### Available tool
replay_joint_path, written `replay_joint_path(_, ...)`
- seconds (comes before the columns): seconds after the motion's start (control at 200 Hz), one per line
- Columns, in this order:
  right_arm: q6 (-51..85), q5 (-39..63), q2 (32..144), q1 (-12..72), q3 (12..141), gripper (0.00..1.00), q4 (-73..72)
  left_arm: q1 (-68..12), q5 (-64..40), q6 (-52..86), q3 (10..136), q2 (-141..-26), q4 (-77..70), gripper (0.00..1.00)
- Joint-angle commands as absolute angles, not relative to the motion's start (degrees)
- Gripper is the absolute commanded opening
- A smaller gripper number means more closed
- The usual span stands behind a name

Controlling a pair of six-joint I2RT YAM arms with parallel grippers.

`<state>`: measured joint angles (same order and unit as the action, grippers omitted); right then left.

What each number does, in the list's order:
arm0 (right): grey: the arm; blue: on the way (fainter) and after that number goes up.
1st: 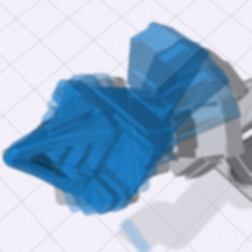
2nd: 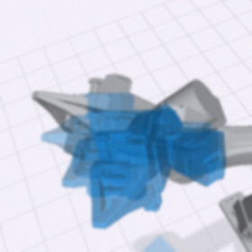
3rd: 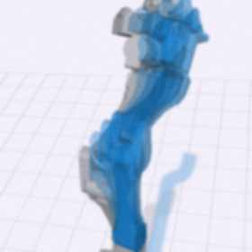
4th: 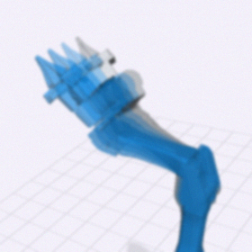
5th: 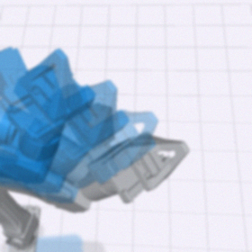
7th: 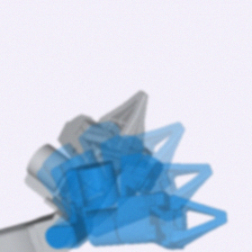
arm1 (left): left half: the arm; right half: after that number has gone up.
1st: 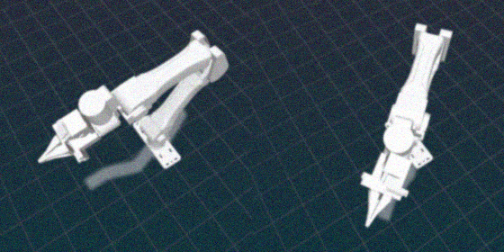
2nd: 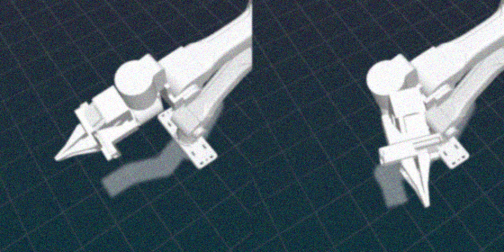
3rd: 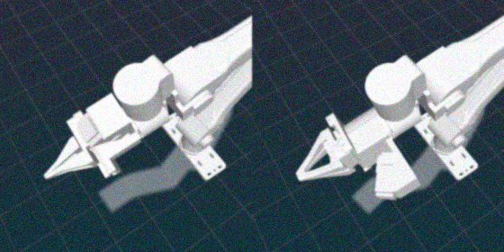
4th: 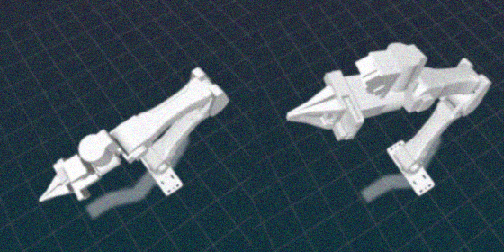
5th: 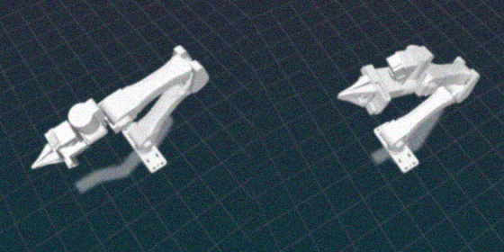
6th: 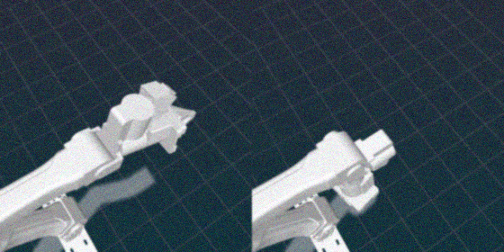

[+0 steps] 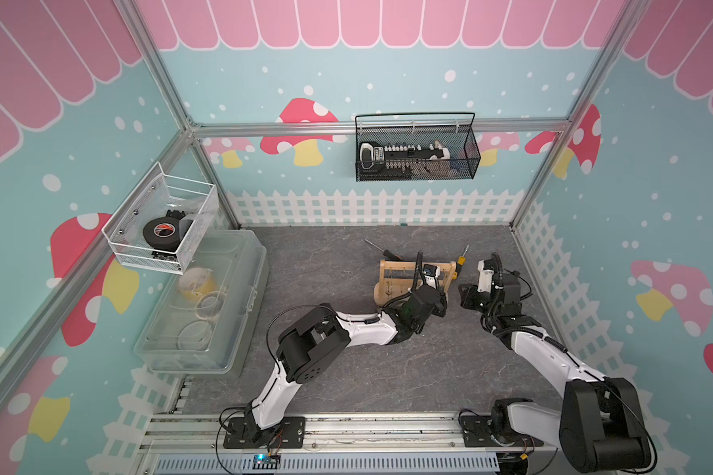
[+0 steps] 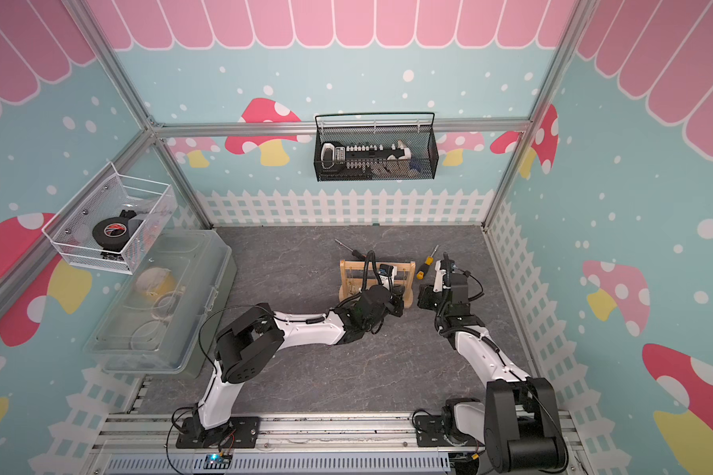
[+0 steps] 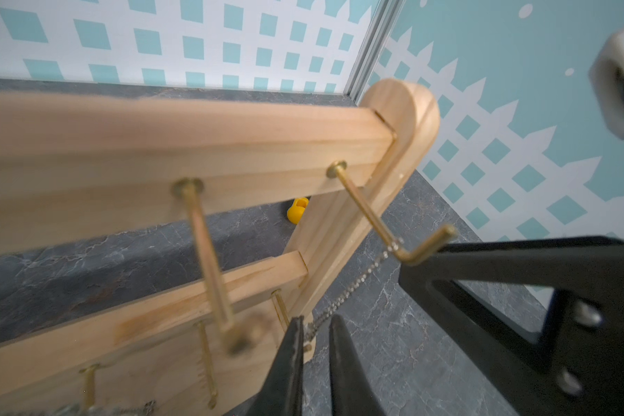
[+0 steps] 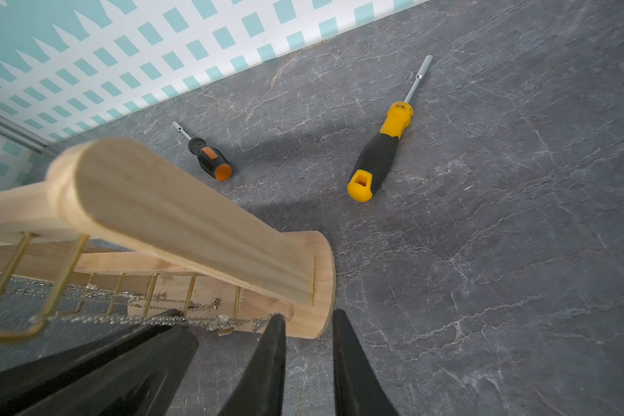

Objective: Hang the necklace on the jewelry display stand
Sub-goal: Hang the necklace on the stand.

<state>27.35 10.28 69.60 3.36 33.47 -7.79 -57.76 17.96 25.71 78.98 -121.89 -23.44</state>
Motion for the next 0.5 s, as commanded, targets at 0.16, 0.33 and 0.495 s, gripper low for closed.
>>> replay_joint_path(0.16, 28.2, 11.0, 70.1, 3.0, 33.4, 0.24, -9.2, -57.4, 19.8, 26.0, 78.2, -118.7, -24.5, 0.15)
replay_joint_path(0.33, 28.1, 11.0, 70.4, 2.9, 33.4, 0.23, -9.3, -57.2, 19.4, 25.3, 79.9, -119.9, -24.0, 0.15)
replay_joint_path(0.495, 28.1, 10.9, 70.5, 2.9, 33.4, 0.23, -9.2, -57.1, 19.2, 24.8, 80.3, -120.0, -24.4, 0.15)
